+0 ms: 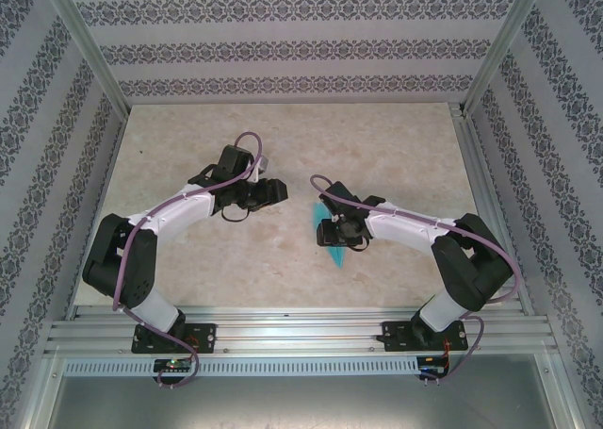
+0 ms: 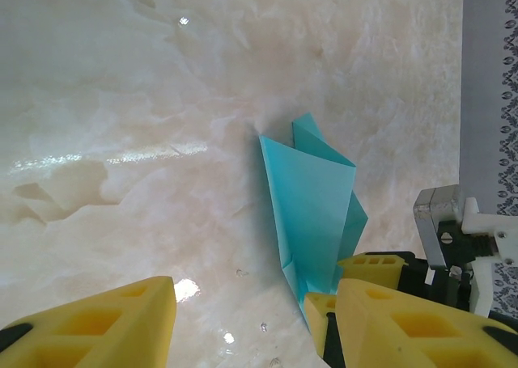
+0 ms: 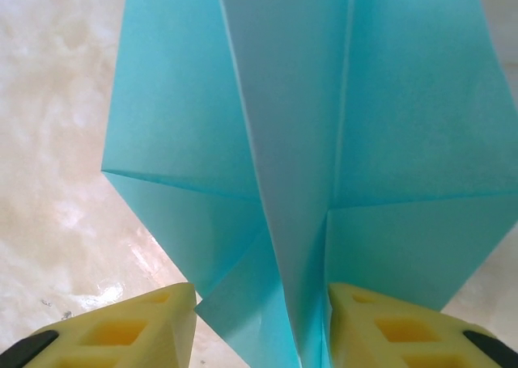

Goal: Fold a paper plane with a square sheet of paper (fold left side to right side)
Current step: Pick up the paper plane at the center of the table.

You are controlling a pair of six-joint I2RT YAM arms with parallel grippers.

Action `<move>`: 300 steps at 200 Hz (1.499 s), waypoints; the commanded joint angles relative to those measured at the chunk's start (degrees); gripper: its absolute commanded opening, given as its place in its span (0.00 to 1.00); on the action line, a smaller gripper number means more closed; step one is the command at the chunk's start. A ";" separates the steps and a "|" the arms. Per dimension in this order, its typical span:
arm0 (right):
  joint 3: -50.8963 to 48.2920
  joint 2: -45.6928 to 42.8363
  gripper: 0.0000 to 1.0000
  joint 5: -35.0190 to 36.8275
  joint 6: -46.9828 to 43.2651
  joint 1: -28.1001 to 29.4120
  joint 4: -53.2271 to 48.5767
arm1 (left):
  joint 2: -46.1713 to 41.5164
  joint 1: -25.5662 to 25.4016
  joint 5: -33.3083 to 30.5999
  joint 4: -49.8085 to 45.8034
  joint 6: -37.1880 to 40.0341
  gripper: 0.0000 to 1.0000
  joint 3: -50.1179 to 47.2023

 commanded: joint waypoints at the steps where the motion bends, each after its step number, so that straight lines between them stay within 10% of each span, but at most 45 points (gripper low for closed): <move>1: 0.13 -0.36 0.45 -0.08 -1.19 -0.37 -0.42 | -1.39 0.67 -0.92 -1.45 1.63 0.54 0.12; 231: 5.09 4.92 0.05 3.48 -3.90 0.02 -6.02 | -15.46 4.23 -5.60 -10.19 5.52 0.55 -4.46; 300: 20.11 6.89 0.00 2.62 -13.06 -10.07 -13.20 | -36.02 6.62 -15.51 -15.59 9.30 0.80 -12.61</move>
